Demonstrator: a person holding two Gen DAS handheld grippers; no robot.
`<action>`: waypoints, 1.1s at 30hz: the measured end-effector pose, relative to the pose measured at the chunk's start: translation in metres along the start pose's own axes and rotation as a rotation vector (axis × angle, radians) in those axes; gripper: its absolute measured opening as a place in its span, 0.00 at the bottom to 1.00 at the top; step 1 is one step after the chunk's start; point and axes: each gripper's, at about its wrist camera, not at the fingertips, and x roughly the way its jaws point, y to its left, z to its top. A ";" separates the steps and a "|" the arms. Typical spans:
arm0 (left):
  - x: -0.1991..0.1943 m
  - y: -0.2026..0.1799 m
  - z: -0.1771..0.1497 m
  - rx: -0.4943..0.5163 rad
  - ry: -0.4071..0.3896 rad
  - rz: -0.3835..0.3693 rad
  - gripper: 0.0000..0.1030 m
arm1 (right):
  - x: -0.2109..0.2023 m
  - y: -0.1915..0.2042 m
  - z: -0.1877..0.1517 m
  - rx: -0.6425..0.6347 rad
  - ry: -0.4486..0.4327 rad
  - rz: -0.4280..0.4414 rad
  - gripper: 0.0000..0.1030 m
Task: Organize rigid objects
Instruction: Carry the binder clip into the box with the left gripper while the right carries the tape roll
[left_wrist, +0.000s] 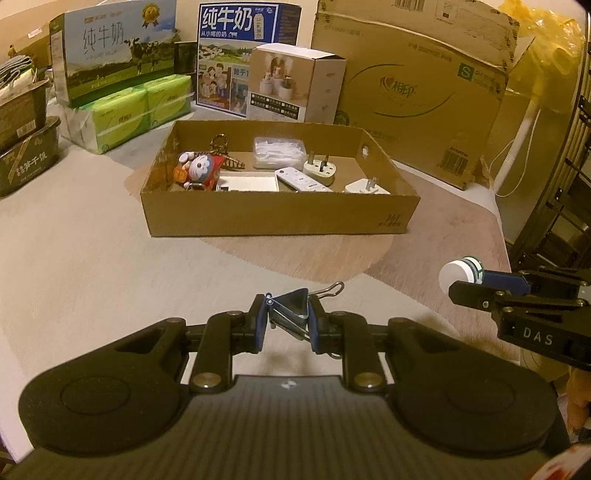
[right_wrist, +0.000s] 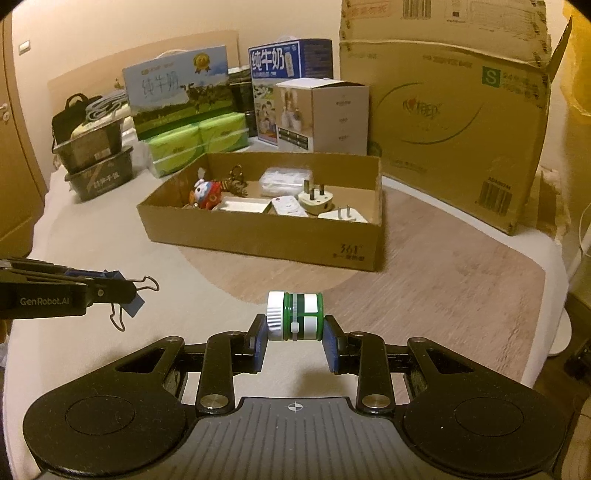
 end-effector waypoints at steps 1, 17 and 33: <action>0.000 0.000 0.002 0.001 -0.001 -0.001 0.19 | 0.000 -0.001 0.001 0.002 0.000 0.000 0.31; 0.015 0.000 0.064 0.052 -0.062 -0.014 0.19 | 0.008 -0.019 0.050 -0.002 -0.040 0.020 0.31; 0.048 0.007 0.109 0.107 -0.063 -0.026 0.19 | 0.042 -0.030 0.098 -0.060 -0.030 0.038 0.31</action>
